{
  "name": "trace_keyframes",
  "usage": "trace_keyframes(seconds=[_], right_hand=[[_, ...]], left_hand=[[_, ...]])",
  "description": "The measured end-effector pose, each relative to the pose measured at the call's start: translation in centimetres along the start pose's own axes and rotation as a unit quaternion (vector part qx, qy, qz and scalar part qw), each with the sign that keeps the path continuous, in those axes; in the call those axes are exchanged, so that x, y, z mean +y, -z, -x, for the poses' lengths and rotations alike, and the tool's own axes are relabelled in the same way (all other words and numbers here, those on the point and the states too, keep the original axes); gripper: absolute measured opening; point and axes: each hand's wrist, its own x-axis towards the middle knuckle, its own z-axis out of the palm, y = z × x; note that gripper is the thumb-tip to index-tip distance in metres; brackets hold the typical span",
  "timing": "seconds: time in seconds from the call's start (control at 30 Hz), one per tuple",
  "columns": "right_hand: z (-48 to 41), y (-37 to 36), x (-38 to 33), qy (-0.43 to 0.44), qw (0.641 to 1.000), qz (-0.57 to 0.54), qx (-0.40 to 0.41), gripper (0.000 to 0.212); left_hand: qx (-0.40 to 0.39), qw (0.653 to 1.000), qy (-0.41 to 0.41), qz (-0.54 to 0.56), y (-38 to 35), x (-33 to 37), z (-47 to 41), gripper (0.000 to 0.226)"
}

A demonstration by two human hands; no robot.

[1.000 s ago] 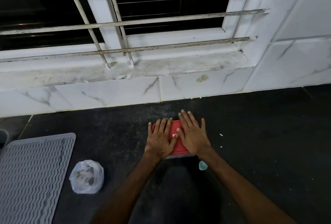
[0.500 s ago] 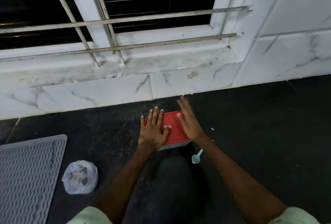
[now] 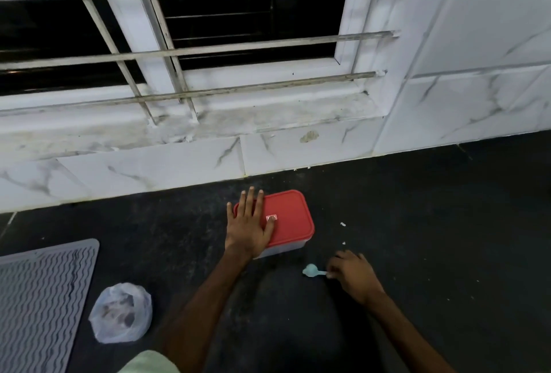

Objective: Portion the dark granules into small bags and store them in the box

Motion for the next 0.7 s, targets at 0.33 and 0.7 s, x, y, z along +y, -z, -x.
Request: trace_keyframes(seconds=[0.33,0.7], right_hand=[[-4.8,7.7,-5.3,-0.116,0.87,-0.429,0.213,0.028],[-7.4,5.6,-7.3,-0.065,0.922,-0.244,0.294,0.012]], left_hand=[[0.01,1.0,-0.001,0.003,0.0,0.1,0.0,0.08],[0.103,0.983,0.014,0.152,2.0,-1.7,3.9,0.072]])
